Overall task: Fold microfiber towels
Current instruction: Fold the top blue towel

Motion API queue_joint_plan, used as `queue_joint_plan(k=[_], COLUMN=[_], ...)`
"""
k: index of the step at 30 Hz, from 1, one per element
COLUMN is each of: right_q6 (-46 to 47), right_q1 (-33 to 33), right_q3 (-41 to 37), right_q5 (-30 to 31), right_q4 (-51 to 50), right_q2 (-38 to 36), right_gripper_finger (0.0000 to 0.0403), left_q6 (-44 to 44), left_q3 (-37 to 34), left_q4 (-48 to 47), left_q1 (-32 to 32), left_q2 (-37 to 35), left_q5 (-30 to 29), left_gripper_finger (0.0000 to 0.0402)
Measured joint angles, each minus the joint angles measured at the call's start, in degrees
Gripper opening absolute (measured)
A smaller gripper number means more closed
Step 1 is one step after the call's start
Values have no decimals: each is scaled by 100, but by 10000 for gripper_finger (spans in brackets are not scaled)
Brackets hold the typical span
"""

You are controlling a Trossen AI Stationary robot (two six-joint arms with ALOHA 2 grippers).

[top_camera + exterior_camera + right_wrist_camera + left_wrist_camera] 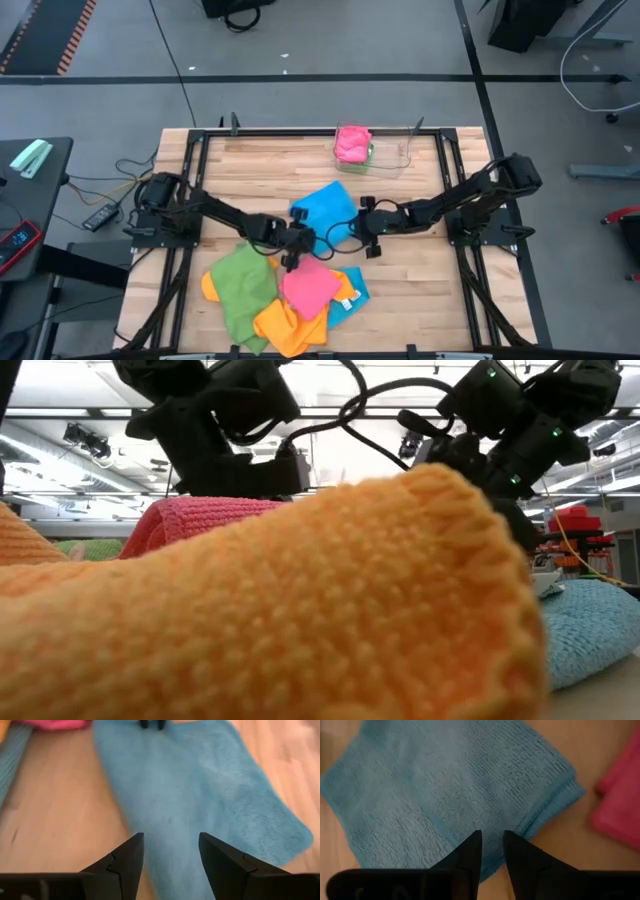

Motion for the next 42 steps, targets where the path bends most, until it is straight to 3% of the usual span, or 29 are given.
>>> queue_joint_plan(k=[12, 18, 31, 42], right_q6=[-589, -495, -2397, -3113], right_q1=[71, 71, -199, -47], right_q3=[208, 685, 732, 747], right_q5=[-439, -379, -544, 345], right_q4=[-25, -793, -1299, -1753], right_q2=[-11, 249, 459, 437], right_gripper_finger=[262, 287, 287, 269], left_q6=[-25, -42, -227, -193], left_q3=[6, 13, 13, 13], left_q4=[-330, -299, -333, -295], left_q1=[-133, -131, -219, -146], left_q2=[-169, -390, -389, -385], left_q5=[-17, -22, -22, -22], left_gripper_finger=[93, 85, 106, 111])
